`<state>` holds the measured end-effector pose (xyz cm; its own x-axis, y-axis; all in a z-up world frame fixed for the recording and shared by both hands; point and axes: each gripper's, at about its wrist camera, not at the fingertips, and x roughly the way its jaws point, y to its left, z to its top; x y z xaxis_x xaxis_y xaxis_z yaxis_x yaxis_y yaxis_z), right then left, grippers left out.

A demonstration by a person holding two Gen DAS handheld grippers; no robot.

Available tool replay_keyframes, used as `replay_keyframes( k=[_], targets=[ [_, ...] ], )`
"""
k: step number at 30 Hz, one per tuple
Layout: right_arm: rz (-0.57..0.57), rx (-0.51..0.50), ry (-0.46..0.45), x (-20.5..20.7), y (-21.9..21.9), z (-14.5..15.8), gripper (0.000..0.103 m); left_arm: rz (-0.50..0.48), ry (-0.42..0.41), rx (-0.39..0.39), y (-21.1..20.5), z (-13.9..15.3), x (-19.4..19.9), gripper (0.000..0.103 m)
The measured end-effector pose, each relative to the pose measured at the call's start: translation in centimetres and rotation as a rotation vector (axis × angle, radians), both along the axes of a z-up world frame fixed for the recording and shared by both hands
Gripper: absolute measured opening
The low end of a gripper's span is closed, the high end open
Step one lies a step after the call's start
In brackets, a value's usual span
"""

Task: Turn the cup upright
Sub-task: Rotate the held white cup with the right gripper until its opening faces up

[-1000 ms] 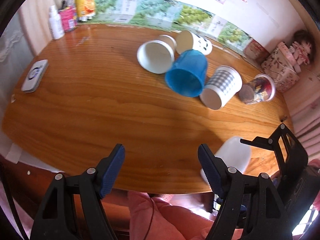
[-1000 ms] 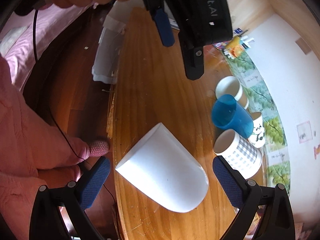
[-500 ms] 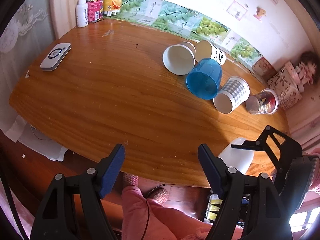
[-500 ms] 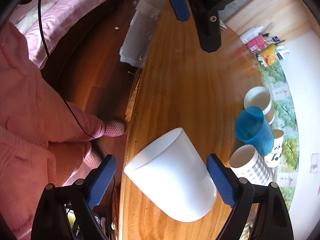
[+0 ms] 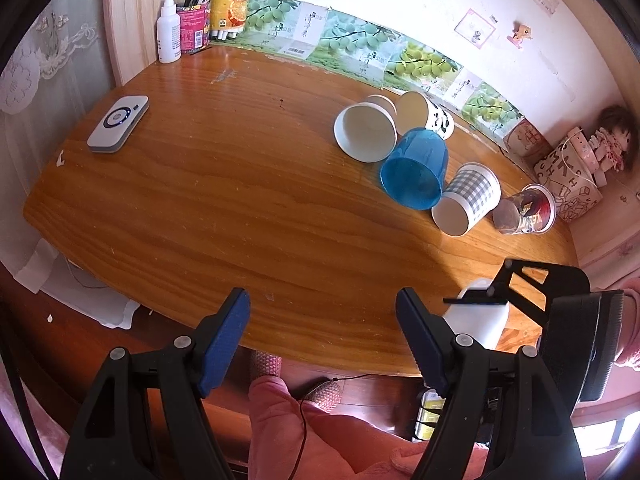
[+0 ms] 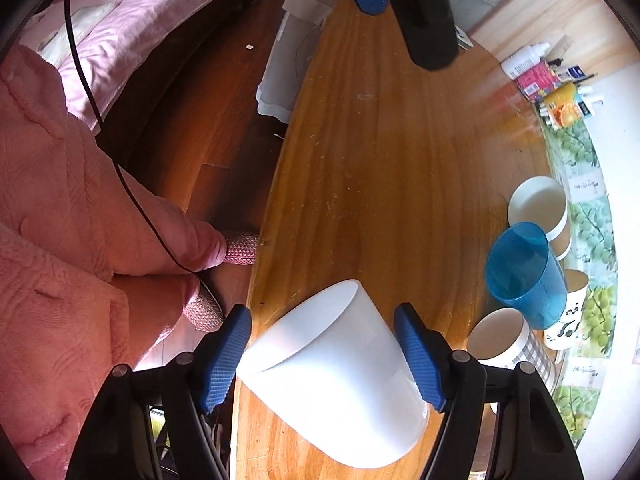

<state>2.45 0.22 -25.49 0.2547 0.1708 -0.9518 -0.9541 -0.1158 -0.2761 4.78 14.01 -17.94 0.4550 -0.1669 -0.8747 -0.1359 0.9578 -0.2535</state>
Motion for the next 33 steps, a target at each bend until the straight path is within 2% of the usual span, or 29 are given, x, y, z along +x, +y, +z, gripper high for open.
replay_keyframes(
  k=[1, 3, 7, 14, 19, 22, 29, 33],
  targets=[
    [-0.008, 0.005, -0.001, 0.1, 0.0, 0.1, 0.051, -0.002, 0.000, 0.001, 0.1, 0.1, 0.1, 0.079],
    [-0.043, 0.010, 0.014, 0.5, 0.1, 0.4, 0.043, -0.006, -0.003, 0.000, 0.2, 0.3, 0.3, 0.078],
    [-0.095, 0.021, 0.039, 1.2, -0.1, 0.8, 0.043, -0.027, -0.013, 0.001, 0.0, 0.7, 0.8, 0.078],
    [-0.117, 0.037, 0.060, 1.3, -0.9, 1.3, 0.044, -0.064, 0.005, -0.002, -1.2, 0.3, 0.9, 0.079],
    [-0.110, 0.045, 0.058, 1.0, -1.2, 1.5, 0.060, -0.069, 0.009, -0.007, -1.7, 0.1, 0.6, 0.078],
    [-0.087, 0.055, 0.057, 0.6, -1.6, 1.9, 0.065, -0.063, 0.010, -0.007, -1.8, 0.1, 0.5, 0.078],
    [-0.028, 0.028, 0.039, 0.1, -2.7, 1.7, 0.069, -0.039, 0.013, -0.010, -1.8, 0.0, 0.2, 0.079],
    [0.013, 0.032, 0.034, -0.1, -3.2, 1.9, 0.077, -0.024, 0.014, -0.005, -1.9, -0.1, -0.1, 0.079]
  ],
)
